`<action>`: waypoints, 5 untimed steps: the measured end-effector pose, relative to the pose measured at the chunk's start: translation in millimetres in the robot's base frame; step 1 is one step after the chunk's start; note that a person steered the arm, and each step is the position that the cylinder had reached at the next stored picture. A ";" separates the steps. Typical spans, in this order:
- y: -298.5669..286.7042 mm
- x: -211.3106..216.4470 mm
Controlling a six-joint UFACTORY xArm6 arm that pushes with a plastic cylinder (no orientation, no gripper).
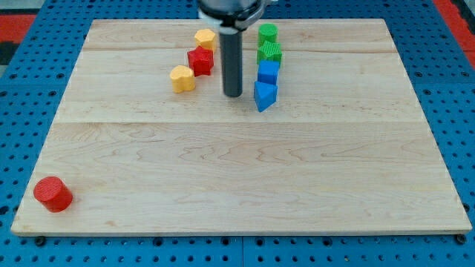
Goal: Separate blue blocks
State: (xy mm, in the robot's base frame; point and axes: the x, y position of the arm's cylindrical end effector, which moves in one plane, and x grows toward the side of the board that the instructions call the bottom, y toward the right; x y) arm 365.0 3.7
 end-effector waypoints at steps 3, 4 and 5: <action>28.9 27.2; -9.4 45.7; -31.1 64.5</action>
State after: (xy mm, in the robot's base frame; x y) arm 429.5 -27.5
